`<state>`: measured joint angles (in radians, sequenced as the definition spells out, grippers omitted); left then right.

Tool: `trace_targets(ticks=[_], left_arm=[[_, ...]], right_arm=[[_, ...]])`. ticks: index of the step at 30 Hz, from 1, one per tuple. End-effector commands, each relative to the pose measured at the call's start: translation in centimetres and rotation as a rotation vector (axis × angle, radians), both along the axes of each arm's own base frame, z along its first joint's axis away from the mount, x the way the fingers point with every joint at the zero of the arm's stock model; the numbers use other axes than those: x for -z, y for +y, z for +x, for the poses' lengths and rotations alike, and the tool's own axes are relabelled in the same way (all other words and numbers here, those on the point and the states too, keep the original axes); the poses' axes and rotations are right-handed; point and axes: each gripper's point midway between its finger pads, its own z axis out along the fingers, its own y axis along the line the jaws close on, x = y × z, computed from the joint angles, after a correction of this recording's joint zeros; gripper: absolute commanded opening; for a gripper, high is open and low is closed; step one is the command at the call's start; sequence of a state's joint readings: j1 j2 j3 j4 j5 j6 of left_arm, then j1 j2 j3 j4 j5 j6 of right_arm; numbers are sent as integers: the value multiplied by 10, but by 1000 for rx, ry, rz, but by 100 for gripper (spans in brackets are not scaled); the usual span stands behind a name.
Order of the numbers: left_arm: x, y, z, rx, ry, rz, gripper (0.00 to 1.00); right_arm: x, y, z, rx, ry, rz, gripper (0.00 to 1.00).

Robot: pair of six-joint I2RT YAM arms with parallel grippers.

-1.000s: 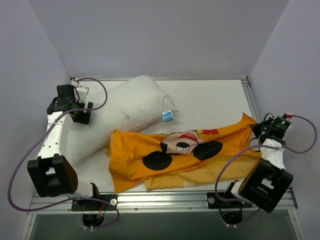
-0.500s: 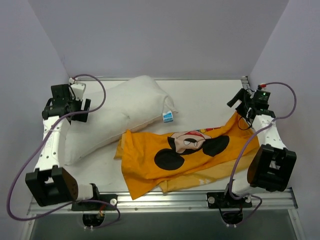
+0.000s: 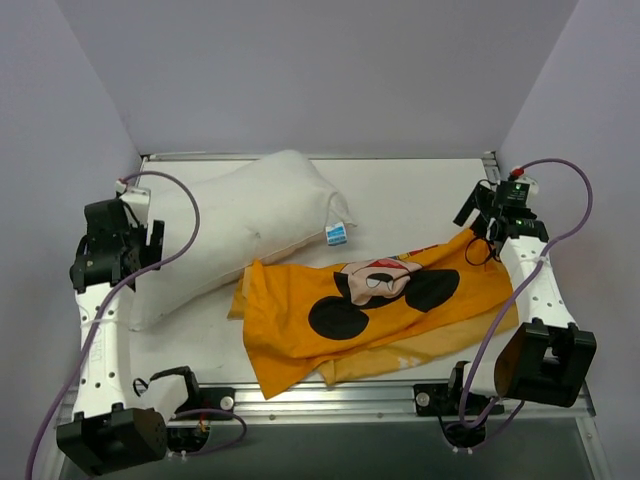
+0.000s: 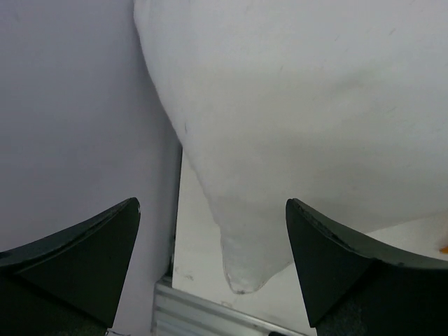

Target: Remove the pillowcase from the pillow

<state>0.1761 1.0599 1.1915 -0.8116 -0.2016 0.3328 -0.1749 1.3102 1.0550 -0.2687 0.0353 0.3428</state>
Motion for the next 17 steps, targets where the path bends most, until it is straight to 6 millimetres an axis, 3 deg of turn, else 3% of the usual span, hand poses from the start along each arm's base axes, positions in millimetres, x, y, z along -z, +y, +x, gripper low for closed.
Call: trace_targets(ticks=[1,4,7,17], left_arm=[[27,28,-40,-181,70,14,94],[41,46,-64,-267,76,8,94],[55,50,-79,-297,82,-26,94],[77,47,-91,-313,121,-31,94]], right_arm=[[3,3,-12,-4,44,-5,100],[0,10,-11,-34,22,12,100],[0,17,-10,-67,4,34,100],[4,34,-8,-153,-47,80,100]])
